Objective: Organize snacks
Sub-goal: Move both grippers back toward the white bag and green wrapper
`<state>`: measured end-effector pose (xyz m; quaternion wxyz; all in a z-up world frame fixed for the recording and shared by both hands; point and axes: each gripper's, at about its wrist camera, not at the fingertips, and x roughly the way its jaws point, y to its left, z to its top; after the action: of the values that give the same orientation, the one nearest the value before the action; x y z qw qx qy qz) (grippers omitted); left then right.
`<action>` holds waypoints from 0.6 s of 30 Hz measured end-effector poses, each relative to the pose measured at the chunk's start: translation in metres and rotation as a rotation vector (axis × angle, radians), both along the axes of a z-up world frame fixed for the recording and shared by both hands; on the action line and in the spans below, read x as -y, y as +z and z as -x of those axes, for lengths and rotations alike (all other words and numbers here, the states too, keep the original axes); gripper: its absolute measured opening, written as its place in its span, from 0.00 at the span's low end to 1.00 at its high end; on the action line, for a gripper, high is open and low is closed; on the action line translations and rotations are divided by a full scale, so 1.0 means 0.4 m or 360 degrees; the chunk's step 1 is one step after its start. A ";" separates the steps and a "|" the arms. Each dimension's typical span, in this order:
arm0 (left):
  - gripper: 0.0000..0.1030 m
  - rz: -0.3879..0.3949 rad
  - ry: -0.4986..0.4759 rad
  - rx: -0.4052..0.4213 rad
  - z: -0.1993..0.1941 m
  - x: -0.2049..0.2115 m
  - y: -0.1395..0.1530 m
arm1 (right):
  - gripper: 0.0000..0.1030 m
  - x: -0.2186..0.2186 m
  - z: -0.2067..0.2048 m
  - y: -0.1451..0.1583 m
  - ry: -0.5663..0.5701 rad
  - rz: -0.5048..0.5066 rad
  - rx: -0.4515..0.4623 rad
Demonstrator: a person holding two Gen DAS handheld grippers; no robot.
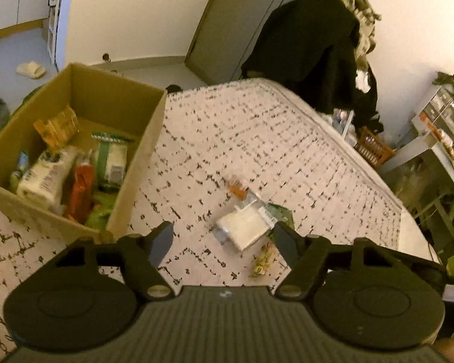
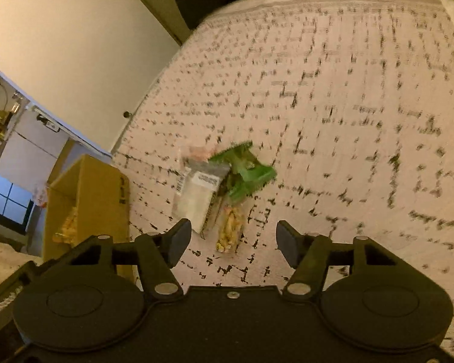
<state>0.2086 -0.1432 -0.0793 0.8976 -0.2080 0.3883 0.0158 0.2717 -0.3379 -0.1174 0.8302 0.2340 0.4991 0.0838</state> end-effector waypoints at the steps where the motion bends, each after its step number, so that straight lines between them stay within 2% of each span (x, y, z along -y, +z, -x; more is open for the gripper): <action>1: 0.69 -0.0002 0.0002 -0.0006 -0.004 0.003 -0.006 | 0.59 -0.007 -0.006 -0.019 0.0001 -0.0007 -0.0030; 5: 0.64 -0.0001 0.0005 -0.0042 -0.026 0.006 -0.027 | 0.53 -0.052 -0.020 -0.079 0.0010 0.0035 -0.0104; 13: 0.47 0.0025 -0.0031 -0.0109 -0.068 -0.002 -0.066 | 0.52 -0.092 -0.030 -0.086 0.0050 0.0102 -0.0062; 18: 0.46 0.0084 -0.0001 -0.0129 -0.075 -0.029 -0.090 | 0.52 -0.130 -0.049 -0.094 0.0146 0.0261 -0.0014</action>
<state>0.2387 -0.1316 -0.1153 0.8753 -0.2308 0.4247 0.0137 0.2915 -0.2859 -0.1550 0.8397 0.1425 0.5180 0.0797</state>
